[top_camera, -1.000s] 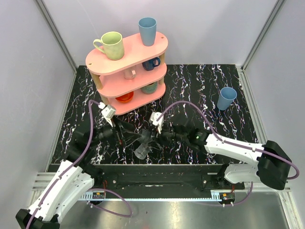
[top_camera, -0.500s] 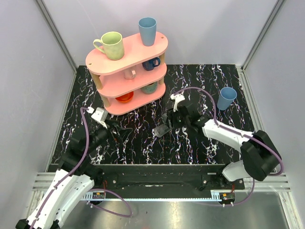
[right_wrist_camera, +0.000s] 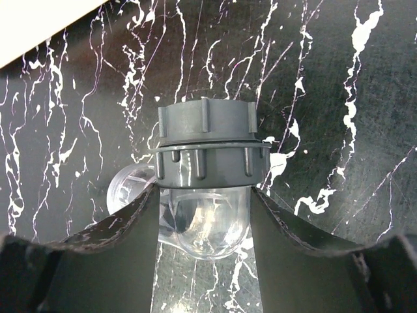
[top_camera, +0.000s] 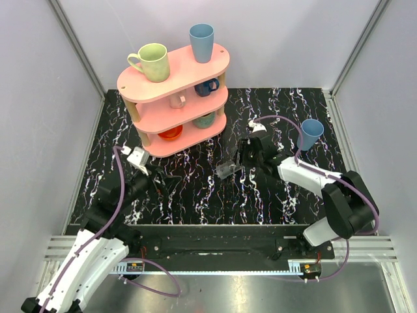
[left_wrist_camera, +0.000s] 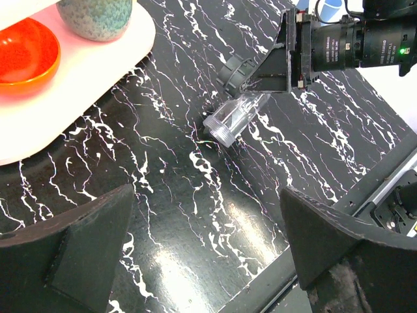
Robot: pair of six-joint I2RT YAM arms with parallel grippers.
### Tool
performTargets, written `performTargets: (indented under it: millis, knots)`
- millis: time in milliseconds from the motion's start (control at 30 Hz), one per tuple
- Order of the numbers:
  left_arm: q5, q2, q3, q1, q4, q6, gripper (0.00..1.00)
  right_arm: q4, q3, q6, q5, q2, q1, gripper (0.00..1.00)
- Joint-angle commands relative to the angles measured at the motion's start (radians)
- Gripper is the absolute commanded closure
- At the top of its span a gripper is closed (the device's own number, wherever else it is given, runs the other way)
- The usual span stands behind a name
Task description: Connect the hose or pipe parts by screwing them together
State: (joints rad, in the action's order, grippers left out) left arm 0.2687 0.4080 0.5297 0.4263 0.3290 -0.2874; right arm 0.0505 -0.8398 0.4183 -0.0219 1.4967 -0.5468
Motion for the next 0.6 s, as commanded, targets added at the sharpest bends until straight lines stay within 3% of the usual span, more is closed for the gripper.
performTargets:
  millis: [0,100,133,167,567]
  knots:
    - [0.013,0.044,0.009,0.003,-0.013,0.004,0.01,0.074,-0.004,0.005,-0.108,0.034,0.013,0.48]
    - [0.006,0.054,0.013,0.005,-0.004,0.007,0.01,0.097,-0.024,0.005,-0.113,0.017,0.013,0.27]
    - [-0.009,0.054,0.013,0.003,-0.005,0.007,0.01,0.119,-0.031,0.005,-0.115,0.007,0.013,0.10]
    - [-0.016,0.051,0.010,0.003,-0.005,0.007,0.01,0.130,-0.041,0.004,-0.115,-0.003,0.013,0.03]
    - [-0.095,0.000,0.024,0.003,-0.002,0.014,0.01,0.365,-0.169,0.013,-0.070,-0.193,0.013,0.00]
